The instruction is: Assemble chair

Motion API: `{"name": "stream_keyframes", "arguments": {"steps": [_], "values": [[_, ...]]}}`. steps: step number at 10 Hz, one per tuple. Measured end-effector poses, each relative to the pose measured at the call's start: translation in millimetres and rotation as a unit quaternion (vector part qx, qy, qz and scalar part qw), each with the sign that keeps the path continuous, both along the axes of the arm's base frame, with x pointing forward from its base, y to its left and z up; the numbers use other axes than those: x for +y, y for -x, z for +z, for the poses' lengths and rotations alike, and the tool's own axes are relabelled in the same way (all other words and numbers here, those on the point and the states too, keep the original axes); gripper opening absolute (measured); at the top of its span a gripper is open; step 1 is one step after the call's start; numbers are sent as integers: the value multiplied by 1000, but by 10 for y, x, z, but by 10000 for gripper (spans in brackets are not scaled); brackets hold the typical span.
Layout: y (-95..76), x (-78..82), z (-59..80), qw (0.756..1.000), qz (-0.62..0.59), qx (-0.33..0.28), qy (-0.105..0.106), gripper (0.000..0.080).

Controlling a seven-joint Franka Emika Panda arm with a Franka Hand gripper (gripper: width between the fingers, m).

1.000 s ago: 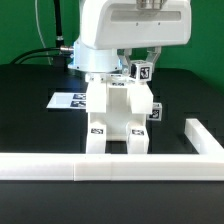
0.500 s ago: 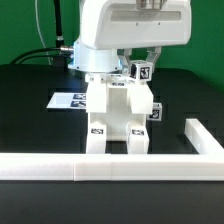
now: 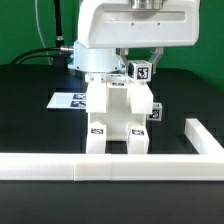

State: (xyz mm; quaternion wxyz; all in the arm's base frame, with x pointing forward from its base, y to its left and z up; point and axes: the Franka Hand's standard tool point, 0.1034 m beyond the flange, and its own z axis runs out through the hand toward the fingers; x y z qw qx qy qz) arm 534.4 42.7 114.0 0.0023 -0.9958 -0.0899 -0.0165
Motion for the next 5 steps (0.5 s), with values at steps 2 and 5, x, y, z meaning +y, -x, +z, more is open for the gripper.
{"name": "stream_keyframes", "arguments": {"steps": [2, 5], "values": [[0, 5, -1, 996, -94, -1, -4, 271], [-1, 20, -4, 966, -257, 2, -17, 271]]}}
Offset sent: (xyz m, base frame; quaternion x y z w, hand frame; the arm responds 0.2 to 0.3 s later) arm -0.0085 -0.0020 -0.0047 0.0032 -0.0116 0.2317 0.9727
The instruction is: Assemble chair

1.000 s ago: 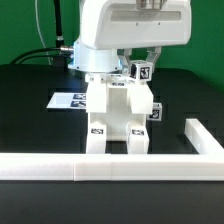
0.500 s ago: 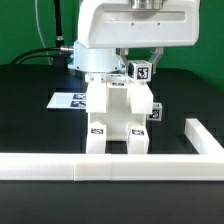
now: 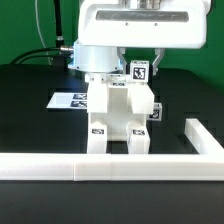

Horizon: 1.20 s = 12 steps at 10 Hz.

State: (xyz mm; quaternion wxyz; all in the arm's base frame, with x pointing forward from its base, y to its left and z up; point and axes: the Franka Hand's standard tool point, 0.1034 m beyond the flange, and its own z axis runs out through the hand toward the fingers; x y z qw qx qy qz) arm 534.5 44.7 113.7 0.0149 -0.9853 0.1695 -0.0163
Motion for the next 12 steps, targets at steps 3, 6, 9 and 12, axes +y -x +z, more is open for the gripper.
{"name": "stream_keyframes", "arguments": {"steps": [3, 6, 9, 12], "values": [[-1, 28, -2, 991, -136, 4, -13, 271], [1, 164, -6, 950, -311, 9, -25, 271], [-3, 221, -5, 913, -406, 16, -40, 271], [-2, 235, -5, 919, -392, 17, -42, 480]]}}
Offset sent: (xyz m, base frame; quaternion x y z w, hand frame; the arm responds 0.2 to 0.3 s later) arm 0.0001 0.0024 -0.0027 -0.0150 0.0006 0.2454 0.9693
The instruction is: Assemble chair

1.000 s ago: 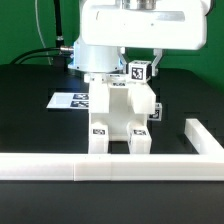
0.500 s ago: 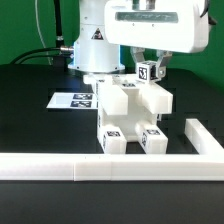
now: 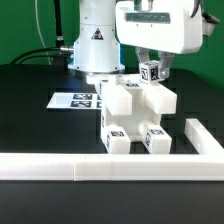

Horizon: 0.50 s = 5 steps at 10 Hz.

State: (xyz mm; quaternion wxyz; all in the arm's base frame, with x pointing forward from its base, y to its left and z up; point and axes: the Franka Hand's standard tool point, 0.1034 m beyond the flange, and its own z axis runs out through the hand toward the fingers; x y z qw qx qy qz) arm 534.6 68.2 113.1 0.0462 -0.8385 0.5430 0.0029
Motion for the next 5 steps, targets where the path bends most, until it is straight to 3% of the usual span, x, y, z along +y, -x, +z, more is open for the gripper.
{"name": "stream_keyframes", "arguments": {"steps": [1, 2, 5], "values": [[-10, 16, 17, 1000, 23, 1, 0, 480], [-28, 35, 31, 997, 77, -4, 5, 611], [-35, 53, 36, 977, 213, -16, 12, 647]]}}
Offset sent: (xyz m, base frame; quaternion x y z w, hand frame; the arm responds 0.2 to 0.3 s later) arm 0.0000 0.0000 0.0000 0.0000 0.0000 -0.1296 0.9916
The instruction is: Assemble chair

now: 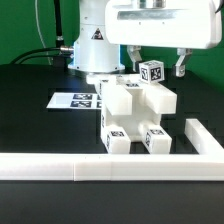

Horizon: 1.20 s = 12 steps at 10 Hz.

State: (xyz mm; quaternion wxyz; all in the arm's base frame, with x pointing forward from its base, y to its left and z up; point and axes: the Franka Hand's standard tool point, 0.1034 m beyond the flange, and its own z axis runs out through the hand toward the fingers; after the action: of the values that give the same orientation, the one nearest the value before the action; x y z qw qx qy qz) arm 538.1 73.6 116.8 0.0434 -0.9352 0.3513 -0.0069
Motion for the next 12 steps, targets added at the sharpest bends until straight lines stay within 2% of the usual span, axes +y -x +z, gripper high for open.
{"name": "stream_keyframes", "arguments": {"steps": [2, 4, 5, 8, 11, 12], "values": [[0, 0, 0, 999, 55, -4, 2, 649], [10, 15, -4, 984, 179, -10, 12, 649], [6, 14, -2, 965, 262, -17, 16, 649], [-3, 23, 22, 930, 366, -27, 20, 649], [-1, -3, 14, 875, 482, -32, 30, 649], [-7, -9, 17, 836, 546, -31, 40, 649]]}}
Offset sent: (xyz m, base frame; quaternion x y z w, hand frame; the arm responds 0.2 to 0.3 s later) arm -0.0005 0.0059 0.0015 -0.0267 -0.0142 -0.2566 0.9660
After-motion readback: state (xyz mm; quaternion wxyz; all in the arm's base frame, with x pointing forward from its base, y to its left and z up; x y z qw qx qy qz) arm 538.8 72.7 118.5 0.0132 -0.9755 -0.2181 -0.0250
